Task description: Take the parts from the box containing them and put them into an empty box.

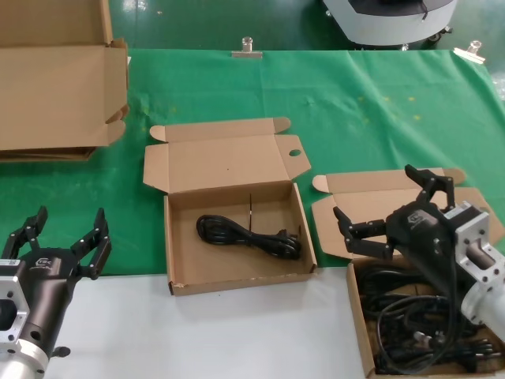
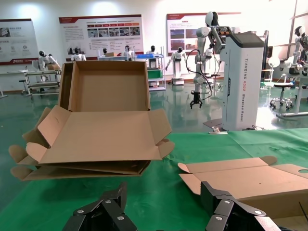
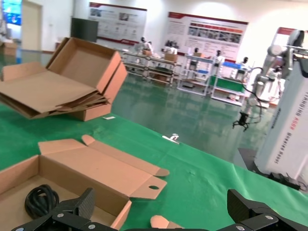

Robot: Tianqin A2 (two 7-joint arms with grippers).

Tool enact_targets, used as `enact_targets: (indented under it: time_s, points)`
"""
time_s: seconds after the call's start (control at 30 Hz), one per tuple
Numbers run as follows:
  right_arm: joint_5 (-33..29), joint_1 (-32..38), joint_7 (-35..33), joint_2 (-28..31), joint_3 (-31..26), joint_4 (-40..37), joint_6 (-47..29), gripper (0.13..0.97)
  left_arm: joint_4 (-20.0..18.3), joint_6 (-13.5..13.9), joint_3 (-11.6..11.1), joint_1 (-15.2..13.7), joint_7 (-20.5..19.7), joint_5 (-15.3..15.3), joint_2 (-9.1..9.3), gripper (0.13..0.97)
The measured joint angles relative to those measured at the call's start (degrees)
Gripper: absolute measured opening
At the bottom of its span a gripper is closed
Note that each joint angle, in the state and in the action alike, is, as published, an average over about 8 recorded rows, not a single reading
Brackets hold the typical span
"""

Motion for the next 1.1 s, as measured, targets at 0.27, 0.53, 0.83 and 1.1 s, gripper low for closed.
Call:
enact_targets:
  time_s: [0.27, 0.53, 0.83, 1.1]
  points:
    - [2.41, -3.73, -0.78, -1.55, 1.66, 1.58, 3.42, 0.965, 0.0, 0.0, 0.0, 0.0, 0.0, 0.0, 0.0, 0.57]
    - [4.82, -7.45, -1.56, -3.09, 3.33, 3.15, 6.83, 0.965, 0.0, 0.0, 0.0, 0.0, 0.0, 0.0, 0.0, 0.646]
    - [7.53, -11.63, -2.43, -4.82, 5.19, 4.92, 10.65, 0.965, 0.0, 0.0, 0.0, 0.0, 0.0, -0.01, 0.0, 0.777]
    - [9.82, -15.16, -3.17, -6.28, 6.77, 6.42, 13.9, 0.965, 0.0, 0.0, 0.0, 0.0, 0.0, -0.01, 0.0, 0.887]
